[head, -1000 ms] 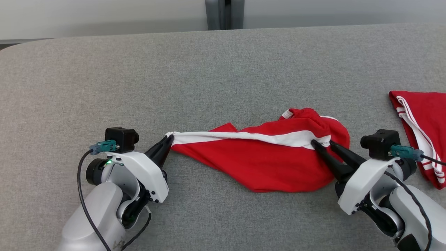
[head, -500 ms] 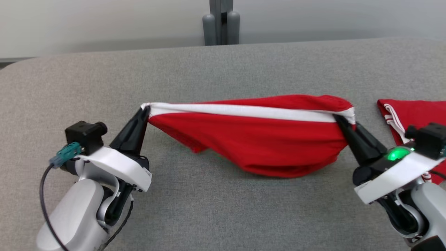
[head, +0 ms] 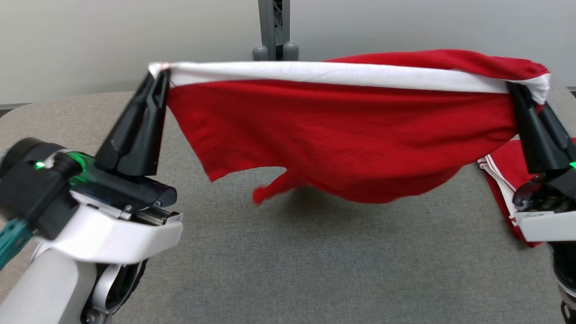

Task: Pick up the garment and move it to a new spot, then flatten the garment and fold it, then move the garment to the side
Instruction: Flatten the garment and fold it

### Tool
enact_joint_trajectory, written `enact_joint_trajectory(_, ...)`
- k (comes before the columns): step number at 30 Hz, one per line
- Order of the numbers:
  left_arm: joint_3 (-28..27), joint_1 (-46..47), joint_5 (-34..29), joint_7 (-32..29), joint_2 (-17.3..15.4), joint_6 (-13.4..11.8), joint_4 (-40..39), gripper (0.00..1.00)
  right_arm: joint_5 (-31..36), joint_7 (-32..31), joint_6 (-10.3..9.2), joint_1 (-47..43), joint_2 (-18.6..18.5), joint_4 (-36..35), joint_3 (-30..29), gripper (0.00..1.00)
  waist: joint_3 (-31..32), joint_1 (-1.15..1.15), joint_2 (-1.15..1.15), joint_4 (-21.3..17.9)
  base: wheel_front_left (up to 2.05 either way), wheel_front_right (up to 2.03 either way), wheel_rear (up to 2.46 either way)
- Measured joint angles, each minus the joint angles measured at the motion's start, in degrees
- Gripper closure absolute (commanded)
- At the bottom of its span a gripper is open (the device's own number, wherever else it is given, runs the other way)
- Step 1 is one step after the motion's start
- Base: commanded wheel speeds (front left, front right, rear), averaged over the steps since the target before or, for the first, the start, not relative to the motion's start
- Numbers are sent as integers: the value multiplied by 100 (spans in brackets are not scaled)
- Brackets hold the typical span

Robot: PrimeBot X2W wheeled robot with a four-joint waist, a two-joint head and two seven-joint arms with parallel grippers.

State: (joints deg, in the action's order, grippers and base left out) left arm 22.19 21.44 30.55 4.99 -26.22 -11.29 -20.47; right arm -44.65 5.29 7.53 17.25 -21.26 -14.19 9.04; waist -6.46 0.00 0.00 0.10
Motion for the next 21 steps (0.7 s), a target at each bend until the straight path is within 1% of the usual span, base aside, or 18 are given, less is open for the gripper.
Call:
enact_joint_trajectory(2,-69,9,-111,-46,-54,-108,-379,100,74,-211,-2,-51,105,-218,-187,100,4,0,0,-19,0,0,0)
enact_joint_trajectory(5,-118,87,-233,-157,-158,-190,-735,100,166,-482,-2,-53,277,-445,-355,100,-13,0,0,-25,0,0,0)
enact_joint_trajectory(7,-114,159,-243,-250,-185,-196,-866,100,205,-628,-2,-55,381,-546,-382,100,-30,0,0,-23,0,0,0)
enact_joint_trajectory(11,-47,307,-245,-355,-178,-171,-881,100,240,-836,-3,-12,570,-528,-386,100,-84,0,0,-28,0,0,0)
enact_joint_trajectory(14,20,537,-123,-405,-123,-16,-655,100,248,-945,-3,236,680,-293,-308,100,-160,0,0,-37,0,0,0)
enact_joint_trajectory(16,44,777,-1,-455,-82,130,-298,100,292,-1016,-3,546,662,25,-229,100,-218,0,0,-44,0,0,0)
enact_joint_trajectory(19,71,1357,199,-498,16,438,457,100,294,-1095,-4,1170,636,701,-32,100,-328,0,0,-42,0,0,0)
enact_joint_trajectory(21,101,1831,279,-535,119,632,1139,100,321,-1125,-3,1683,579,1227,120,100,-414,0,0,-27,0,0,0)
